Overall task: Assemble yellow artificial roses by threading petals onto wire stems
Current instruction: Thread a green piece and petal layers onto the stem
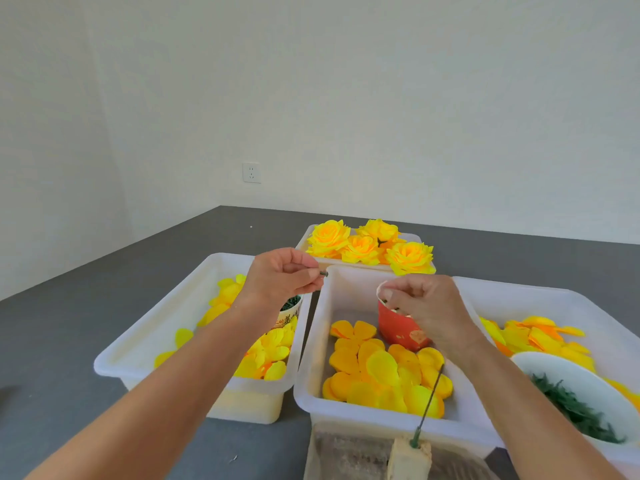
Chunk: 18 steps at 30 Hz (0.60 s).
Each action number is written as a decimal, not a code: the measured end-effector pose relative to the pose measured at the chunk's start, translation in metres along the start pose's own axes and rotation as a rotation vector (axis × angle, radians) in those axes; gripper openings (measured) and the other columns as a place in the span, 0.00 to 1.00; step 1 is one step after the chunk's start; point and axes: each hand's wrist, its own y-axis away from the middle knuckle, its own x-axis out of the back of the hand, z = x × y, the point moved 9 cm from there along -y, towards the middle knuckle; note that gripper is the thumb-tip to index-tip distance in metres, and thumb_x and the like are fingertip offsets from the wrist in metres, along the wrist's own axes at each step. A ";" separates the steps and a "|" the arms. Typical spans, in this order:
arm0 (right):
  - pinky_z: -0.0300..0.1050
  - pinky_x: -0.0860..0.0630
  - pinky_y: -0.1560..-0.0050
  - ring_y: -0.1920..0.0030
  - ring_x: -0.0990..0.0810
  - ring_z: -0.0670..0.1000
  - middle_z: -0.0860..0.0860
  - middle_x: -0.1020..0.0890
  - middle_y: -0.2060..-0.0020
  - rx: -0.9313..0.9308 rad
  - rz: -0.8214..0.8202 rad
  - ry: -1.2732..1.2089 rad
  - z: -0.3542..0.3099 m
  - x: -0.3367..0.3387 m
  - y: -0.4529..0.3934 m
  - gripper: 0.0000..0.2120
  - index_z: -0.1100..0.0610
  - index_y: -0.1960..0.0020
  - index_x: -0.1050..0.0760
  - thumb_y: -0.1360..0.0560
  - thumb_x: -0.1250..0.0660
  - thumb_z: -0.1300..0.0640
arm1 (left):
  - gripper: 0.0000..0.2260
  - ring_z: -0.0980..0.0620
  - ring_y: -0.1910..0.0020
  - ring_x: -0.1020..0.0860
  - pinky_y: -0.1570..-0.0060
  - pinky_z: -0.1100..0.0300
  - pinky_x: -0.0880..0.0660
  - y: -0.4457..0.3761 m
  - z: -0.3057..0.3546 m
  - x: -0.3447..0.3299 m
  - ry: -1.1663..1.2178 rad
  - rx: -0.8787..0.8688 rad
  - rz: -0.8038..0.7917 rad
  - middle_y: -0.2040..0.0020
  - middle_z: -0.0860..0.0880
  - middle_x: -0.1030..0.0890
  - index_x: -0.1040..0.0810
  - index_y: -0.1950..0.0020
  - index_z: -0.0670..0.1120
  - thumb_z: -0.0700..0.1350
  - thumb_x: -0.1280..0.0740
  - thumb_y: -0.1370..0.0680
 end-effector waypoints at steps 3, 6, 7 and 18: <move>0.37 0.25 0.58 0.63 0.19 0.40 0.44 0.16 0.66 0.079 -0.059 -0.128 -0.035 0.002 0.013 0.10 0.50 0.61 0.18 0.30 0.27 0.65 | 0.07 0.56 0.71 0.20 0.67 0.66 0.23 0.017 0.022 -0.032 -0.114 -0.089 -0.132 0.69 0.46 0.18 0.23 0.60 0.39 0.28 0.33 0.27; 0.40 0.21 0.55 0.60 0.17 0.45 0.47 0.15 0.62 0.152 -0.116 -0.104 -0.065 -0.001 0.031 0.10 0.52 0.59 0.18 0.33 0.26 0.66 | 0.09 0.55 0.72 0.22 0.68 0.66 0.25 0.032 0.039 -0.059 -0.282 -0.178 -0.196 0.69 0.45 0.20 0.24 0.63 0.41 0.28 0.31 0.29; 0.41 0.21 0.56 0.61 0.17 0.46 0.49 0.15 0.61 0.167 -0.116 -0.070 -0.073 0.001 0.037 0.10 0.52 0.60 0.18 0.33 0.26 0.66 | 0.10 0.56 0.72 0.23 0.68 0.65 0.25 0.036 0.044 -0.066 -0.335 -0.205 -0.207 0.70 0.46 0.21 0.24 0.63 0.42 0.28 0.31 0.30; 0.49 0.20 0.61 0.66 0.17 0.54 0.50 0.17 0.65 0.255 -0.008 0.231 -0.104 0.031 0.073 0.09 0.56 0.59 0.18 0.31 0.30 0.69 | 0.07 0.56 0.70 0.20 0.65 0.65 0.23 0.074 0.072 -0.096 -0.437 -0.277 -0.248 0.66 0.47 0.18 0.22 0.58 0.44 0.33 0.30 0.28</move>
